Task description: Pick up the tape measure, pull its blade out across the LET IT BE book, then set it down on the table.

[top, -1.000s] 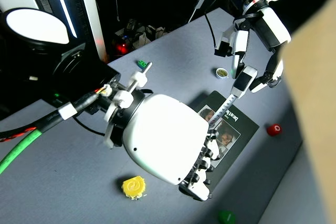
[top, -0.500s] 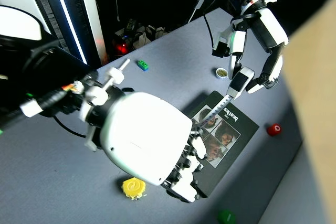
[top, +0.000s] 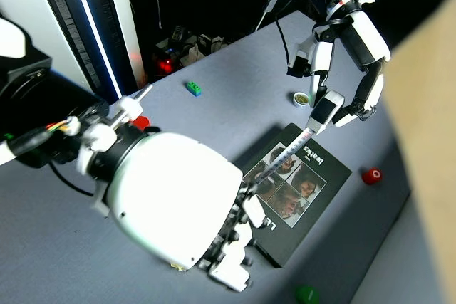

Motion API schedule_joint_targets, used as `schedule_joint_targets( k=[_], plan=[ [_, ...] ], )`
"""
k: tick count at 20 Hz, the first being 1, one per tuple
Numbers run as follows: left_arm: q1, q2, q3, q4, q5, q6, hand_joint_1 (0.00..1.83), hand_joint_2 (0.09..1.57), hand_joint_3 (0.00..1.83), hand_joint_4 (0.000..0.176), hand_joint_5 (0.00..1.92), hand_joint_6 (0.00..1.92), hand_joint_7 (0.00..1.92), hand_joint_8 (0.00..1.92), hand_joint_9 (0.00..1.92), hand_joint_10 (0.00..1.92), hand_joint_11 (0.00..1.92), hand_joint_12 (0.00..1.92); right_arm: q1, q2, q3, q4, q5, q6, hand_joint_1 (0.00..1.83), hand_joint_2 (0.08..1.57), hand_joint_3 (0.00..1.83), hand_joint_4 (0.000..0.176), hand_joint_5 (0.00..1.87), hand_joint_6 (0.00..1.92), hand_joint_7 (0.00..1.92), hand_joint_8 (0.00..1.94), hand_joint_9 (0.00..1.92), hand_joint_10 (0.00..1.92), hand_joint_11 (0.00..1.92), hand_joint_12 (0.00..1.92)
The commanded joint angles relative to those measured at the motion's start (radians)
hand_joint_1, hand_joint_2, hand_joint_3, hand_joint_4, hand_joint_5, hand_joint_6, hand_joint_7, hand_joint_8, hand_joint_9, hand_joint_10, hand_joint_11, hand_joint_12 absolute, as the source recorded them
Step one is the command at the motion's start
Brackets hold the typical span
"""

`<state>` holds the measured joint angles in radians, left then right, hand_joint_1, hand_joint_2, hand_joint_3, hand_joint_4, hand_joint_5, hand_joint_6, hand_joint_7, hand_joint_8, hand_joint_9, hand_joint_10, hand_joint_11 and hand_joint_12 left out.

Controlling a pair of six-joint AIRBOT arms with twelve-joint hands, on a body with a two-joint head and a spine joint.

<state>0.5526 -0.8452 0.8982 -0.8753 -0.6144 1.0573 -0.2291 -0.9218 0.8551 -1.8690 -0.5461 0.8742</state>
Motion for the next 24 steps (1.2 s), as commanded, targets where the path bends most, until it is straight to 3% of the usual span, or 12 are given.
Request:
schedule_joint_targets(
  k=[1,24],
  plan=[
    [-0.007,0.009,0.008,0.027,-0.121,0.0,1.39,1.05,0.0,0.0,1.13,0.59,1.17,0.71,0.96,1.11,0.82,0.95,-0.003,0.021,0.002,-0.044,-0.071,-0.007,1.2,1.18,0.0,0.0,0.75,1.33,0.97,1.01,0.85,0.59,0.56,1.37],
    [-0.003,0.011,0.007,0.026,-0.121,-0.001,1.39,1.05,0.0,0.0,1.12,0.62,1.17,0.72,0.94,1.12,0.83,0.98,-0.018,0.117,0.001,-0.08,-0.051,0.027,1.19,1.18,0.0,0.0,0.76,1.35,0.96,1.01,0.85,0.61,0.56,1.38]
  ],
)
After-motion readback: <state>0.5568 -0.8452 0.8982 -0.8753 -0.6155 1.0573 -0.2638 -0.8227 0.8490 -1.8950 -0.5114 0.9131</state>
